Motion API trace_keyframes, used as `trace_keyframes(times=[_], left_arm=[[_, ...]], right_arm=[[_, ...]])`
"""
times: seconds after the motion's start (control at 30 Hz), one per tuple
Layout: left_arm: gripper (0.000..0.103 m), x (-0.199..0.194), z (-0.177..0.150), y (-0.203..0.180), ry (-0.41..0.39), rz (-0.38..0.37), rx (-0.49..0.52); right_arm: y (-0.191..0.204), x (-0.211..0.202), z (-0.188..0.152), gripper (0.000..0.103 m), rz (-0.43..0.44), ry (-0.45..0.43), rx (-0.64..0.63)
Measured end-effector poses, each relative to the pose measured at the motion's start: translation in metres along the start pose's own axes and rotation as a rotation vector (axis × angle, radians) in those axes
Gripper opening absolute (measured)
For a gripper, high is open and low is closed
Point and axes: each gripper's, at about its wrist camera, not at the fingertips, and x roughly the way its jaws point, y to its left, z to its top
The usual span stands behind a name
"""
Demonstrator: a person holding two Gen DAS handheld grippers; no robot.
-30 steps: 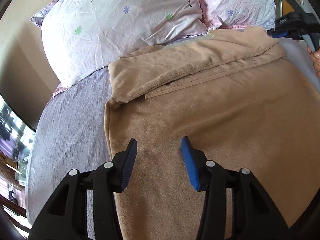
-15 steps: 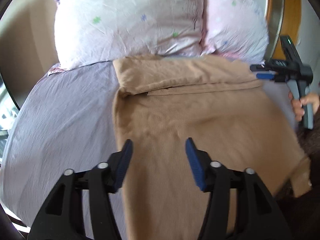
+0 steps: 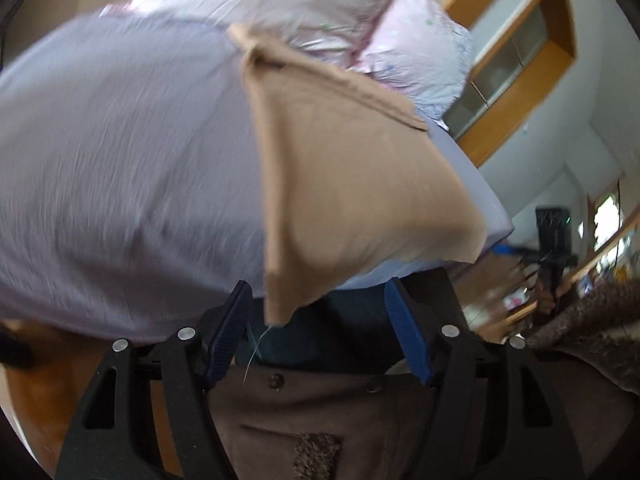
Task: Fold small clothes
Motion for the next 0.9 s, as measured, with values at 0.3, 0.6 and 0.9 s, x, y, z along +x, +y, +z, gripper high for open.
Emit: trace_keyframes(times=[0.3,0.6,0.9], left_arm=[[0.069,0.048,0.008,0.003,0.055,-0.007,-0.034],[0.003,0.033,0.014,0.018,-0.025,-0.227,-0.259],[0.003,0.003,0.162,-0.01,-0.272,-0.216,-0.096]], right_arm=[[-0.039,0.053,0.0,0.073,0.165,-0.038,0.135],[-0.005,0.031,0.017,0.006,0.329,-0.118,0.002],[0.042,-0.037,0.18,0.006,0.206,-0.47,-0.153]])
